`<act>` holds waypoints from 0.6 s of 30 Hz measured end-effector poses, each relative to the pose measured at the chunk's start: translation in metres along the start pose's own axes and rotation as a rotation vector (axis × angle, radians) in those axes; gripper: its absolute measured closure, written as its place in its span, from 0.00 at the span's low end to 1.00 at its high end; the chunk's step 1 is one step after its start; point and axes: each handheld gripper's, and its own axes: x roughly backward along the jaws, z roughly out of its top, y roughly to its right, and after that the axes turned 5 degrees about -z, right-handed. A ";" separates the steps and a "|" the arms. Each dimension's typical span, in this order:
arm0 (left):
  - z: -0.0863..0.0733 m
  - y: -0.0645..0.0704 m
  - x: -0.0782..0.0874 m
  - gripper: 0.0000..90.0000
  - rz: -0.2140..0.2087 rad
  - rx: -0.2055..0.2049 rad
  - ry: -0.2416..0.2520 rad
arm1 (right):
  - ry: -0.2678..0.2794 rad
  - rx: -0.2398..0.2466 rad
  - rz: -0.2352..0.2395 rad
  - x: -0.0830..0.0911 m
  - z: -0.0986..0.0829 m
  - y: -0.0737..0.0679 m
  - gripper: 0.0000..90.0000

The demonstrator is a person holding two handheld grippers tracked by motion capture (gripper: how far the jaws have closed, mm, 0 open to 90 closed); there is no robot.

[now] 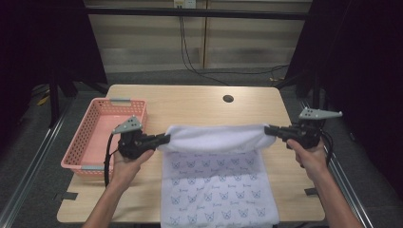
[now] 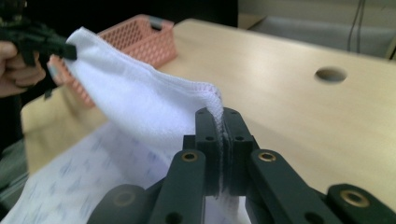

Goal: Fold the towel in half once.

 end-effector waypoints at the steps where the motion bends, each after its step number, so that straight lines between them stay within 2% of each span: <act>1: -0.016 0.007 0.003 0.96 -0.015 0.021 -0.022 | -0.027 0.005 0.008 0.005 -0.015 -0.008 0.97; 2: -0.016 0.007 0.003 0.96 -0.015 0.021 -0.022 | -0.027 0.005 0.008 0.005 -0.015 -0.008 0.97; 3: -0.031 0.015 0.004 0.96 -0.031 0.027 -0.064 | -0.055 0.001 0.021 0.009 -0.031 -0.015 0.97; 4: -0.039 0.018 0.005 0.96 -0.031 0.028 -0.079 | -0.069 -0.004 0.026 0.012 -0.040 -0.017 0.97; 5: -0.039 0.018 0.005 0.96 -0.031 0.028 -0.079 | -0.069 -0.004 0.026 0.012 -0.040 -0.017 0.97; 6: -0.046 0.021 0.005 0.96 -0.044 0.046 -0.094 | -0.085 -0.010 0.035 0.013 -0.048 -0.020 0.97; 7: -0.053 0.024 0.005 0.96 -0.048 0.053 -0.115 | -0.106 -0.015 0.042 0.013 -0.056 -0.022 0.97; 8: -0.064 0.028 0.005 0.96 -0.057 0.054 -0.154 | -0.155 -0.012 0.051 0.014 -0.071 -0.028 0.97; 10: -0.069 0.030 0.005 0.96 -0.064 0.060 -0.170 | -0.194 -0.018 0.063 0.014 -0.084 -0.032 0.97; 12: -0.085 0.035 0.000 0.96 -0.074 0.095 -0.228 | -0.229 -0.025 0.068 0.013 -0.096 -0.035 0.97; 13: -0.085 0.035 0.000 0.96 -0.074 0.095 -0.228 | -0.229 -0.025 0.068 0.013 -0.096 -0.035 0.97; 14: -0.090 0.036 -0.004 0.96 -0.073 0.093 -0.253 | -0.246 -0.029 0.066 0.011 -0.102 -0.036 0.97; 15: -0.095 0.036 -0.008 0.96 -0.069 0.079 -0.299 | -0.285 -0.036 0.070 0.007 -0.114 -0.037 0.97; 17: -0.096 0.035 -0.009 0.96 -0.072 0.086 -0.302 | -0.304 -0.043 0.067 0.005 -0.119 -0.037 0.97; 18: -0.099 0.032 -0.012 0.96 -0.070 0.087 -0.314 | -0.338 -0.047 0.060 0.001 -0.125 -0.036 0.97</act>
